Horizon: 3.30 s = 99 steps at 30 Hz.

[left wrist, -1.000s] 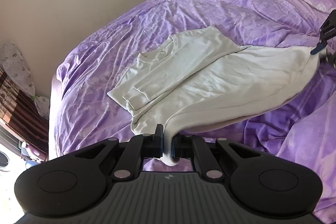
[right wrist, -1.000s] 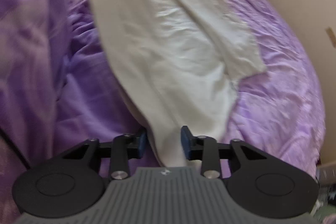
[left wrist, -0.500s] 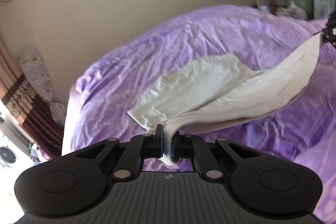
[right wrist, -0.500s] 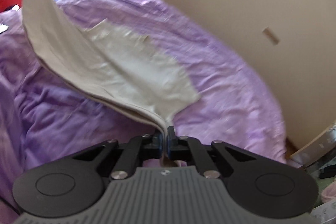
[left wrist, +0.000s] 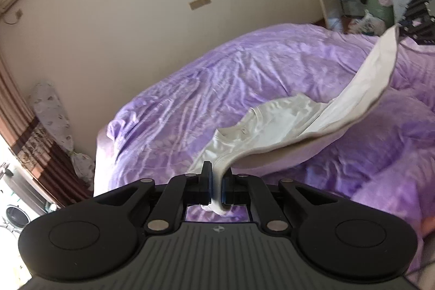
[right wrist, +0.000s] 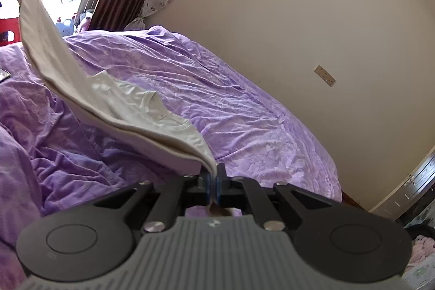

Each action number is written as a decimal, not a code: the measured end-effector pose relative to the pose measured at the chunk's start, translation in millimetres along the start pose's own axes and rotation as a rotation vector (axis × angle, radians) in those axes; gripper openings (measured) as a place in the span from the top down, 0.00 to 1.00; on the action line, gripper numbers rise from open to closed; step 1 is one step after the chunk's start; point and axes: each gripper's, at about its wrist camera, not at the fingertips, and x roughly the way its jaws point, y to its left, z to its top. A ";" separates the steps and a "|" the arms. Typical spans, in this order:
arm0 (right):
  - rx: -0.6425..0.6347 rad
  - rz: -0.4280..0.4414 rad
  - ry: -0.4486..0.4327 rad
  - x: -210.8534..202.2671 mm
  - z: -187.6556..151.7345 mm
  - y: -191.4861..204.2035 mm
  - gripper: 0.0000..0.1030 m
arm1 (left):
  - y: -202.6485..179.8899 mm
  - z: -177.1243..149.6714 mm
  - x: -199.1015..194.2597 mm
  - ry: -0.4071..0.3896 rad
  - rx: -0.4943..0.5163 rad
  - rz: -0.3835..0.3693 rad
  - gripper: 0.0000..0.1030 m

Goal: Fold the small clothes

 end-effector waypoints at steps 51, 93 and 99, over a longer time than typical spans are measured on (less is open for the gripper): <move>0.196 0.226 0.391 576.6 3.2 -16.3 1.00 | 135.7 -39.8 488.3 0.363 -0.416 -0.085 0.82; 1.076 0.325 0.423 351.4 -154.7 -43.7 0.96 | 112.6 -144.1 274.2 0.279 -1.045 -0.176 0.95; 0.904 0.263 0.345 319.1 -102.3 -58.6 0.99 | 107.5 -100.5 251.9 0.301 -0.832 -0.119 0.96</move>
